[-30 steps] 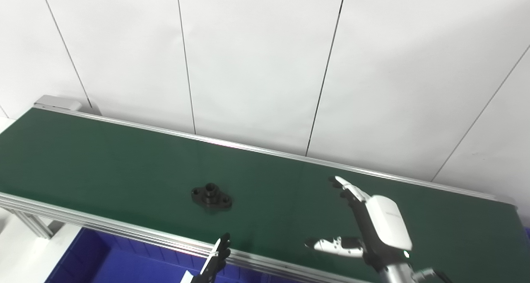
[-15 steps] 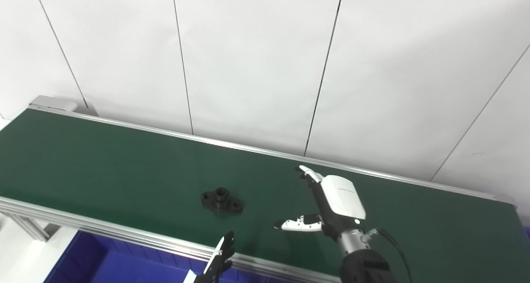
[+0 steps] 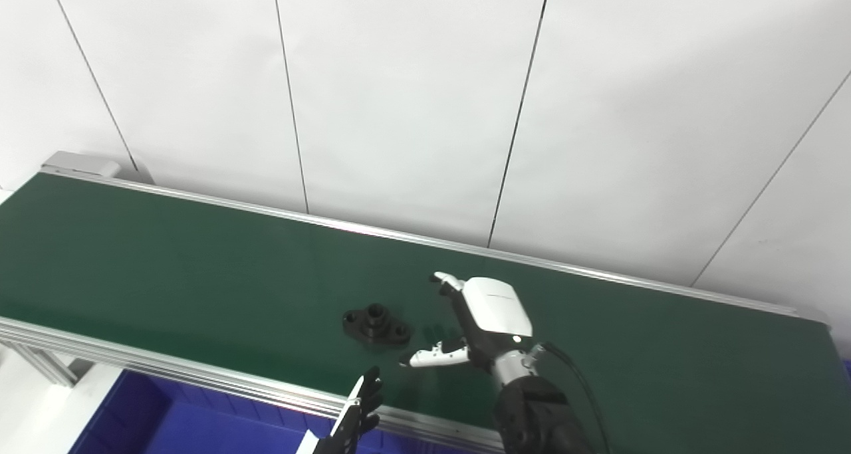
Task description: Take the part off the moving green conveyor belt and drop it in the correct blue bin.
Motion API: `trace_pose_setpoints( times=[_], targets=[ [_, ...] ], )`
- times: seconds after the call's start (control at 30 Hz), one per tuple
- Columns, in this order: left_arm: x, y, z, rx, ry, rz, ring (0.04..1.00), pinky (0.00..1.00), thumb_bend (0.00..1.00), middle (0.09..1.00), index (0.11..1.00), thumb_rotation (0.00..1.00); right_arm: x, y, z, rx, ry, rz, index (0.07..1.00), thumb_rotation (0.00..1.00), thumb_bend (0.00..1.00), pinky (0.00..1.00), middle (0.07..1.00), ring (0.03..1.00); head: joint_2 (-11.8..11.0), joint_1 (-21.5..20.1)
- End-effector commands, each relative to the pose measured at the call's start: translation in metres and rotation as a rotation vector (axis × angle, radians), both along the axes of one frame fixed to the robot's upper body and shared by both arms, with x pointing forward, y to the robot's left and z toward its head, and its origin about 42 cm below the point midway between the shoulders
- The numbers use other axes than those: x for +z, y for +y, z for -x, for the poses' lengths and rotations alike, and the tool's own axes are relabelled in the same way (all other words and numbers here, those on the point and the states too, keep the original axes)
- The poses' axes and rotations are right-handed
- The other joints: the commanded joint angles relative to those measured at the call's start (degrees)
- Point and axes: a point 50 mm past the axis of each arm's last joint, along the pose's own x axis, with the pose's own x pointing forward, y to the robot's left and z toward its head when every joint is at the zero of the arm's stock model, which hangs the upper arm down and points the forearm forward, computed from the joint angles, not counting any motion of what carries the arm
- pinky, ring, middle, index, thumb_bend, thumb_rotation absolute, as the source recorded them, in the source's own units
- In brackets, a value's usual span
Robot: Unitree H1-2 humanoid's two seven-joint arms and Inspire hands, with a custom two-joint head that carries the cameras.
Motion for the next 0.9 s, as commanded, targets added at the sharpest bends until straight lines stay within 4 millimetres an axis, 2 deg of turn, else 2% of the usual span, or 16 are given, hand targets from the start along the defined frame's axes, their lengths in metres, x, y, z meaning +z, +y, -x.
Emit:
trace_pose_setpoints(
  times=[0.0, 0.1, 0.2, 0.37, 0.43, 0.6, 0.67, 0.73, 0.8, 0.83, 0.87],
  targets=[
    [0.011, -0.002, 0.0, 0.003, -0.036, 0.023, 0.965, 0.93, 0.77, 0.99, 1.0, 0.97, 0.018, 0.014, -0.008, 0.007, -0.067, -0.012, 0.86, 0.52, 0.92, 0.55, 0.78, 0.667, 0.1, 0.2],
    [0.011, -0.003, 0.0, 0.006, -0.037, 0.022, 0.962, 0.93, 0.77, 0.988, 1.0, 0.97, 0.014, 0.021, -0.008, 0.019, -0.048, 0.004, 0.853, 0.54, 0.91, 0.55, 0.773, 0.676, 0.2, 0.3],
    [0.011, -0.004, 0.001, 0.01, -0.039, 0.023, 0.958, 0.92, 0.77, 0.985, 1.0, 0.97, 0.01, 0.028, -0.006, 0.034, -0.046, 0.011, 0.839, 0.54, 0.91, 0.52, 0.759, 0.637, 0.3, 0.5],
    [0.013, -0.005, 0.001, 0.01, -0.042, 0.025, 0.957, 0.92, 0.76, 0.986, 1.0, 0.97, 0.003, 0.034, -0.006, 0.05, -0.066, 0.045, 0.814, 0.47, 0.91, 0.45, 0.736, 0.58, 0.5, 0.9],
    [0.014, -0.006, 0.002, 0.01, -0.043, 0.025, 0.956, 0.91, 0.76, 0.986, 1.0, 0.97, -0.002, 0.033, -0.007, 0.051, -0.072, 0.067, 0.794, 0.43, 0.9, 0.44, 0.725, 0.568, 0.5, 1.0],
    [0.016, -0.007, 0.003, 0.012, -0.041, 0.034, 0.958, 0.92, 0.75, 0.986, 1.0, 0.96, -0.011, 0.029, -0.009, 0.04, -0.06, 0.09, 0.781, 0.42, 0.88, 0.45, 0.723, 0.569, 0.7, 1.3],
    [0.016, -0.008, 0.004, 0.011, -0.038, 0.037, 0.958, 0.92, 0.75, 0.985, 1.0, 0.95, -0.014, 0.026, -0.01, 0.03, -0.06, 0.087, 0.758, 0.39, 0.88, 0.42, 0.702, 0.532, 0.8, 1.4],
    [0.017, -0.008, 0.004, 0.01, -0.034, 0.04, 0.963, 0.93, 0.75, 0.988, 1.0, 0.95, -0.017, 0.024, -0.011, 0.029, -0.067, 0.073, 0.746, 0.35, 0.83, 0.32, 0.597, 0.409, 0.9, 1.4],
    [0.018, -0.009, 0.005, 0.009, -0.03, 0.043, 0.967, 0.93, 0.75, 0.993, 1.0, 0.95, -0.019, 0.021, -0.011, 0.03, -0.069, 0.044, 0.661, 0.23, 0.68, 0.19, 0.379, 0.252, 1.0, 1.5],
    [0.018, -0.009, 0.005, 0.009, -0.03, 0.044, 0.968, 0.93, 0.75, 0.993, 1.0, 0.95, -0.02, 0.02, -0.011, 0.028, -0.068, 0.034, 0.594, 0.19, 0.61, 0.16, 0.326, 0.216, 1.0, 1.5],
    [0.018, -0.009, 0.006, 0.01, -0.029, 0.044, 0.968, 0.93, 0.75, 0.993, 1.0, 0.95, -0.022, 0.019, -0.011, 0.024, -0.069, 0.033, 0.574, 0.18, 0.59, 0.15, 0.314, 0.209, 1.0, 1.5]
  ],
)
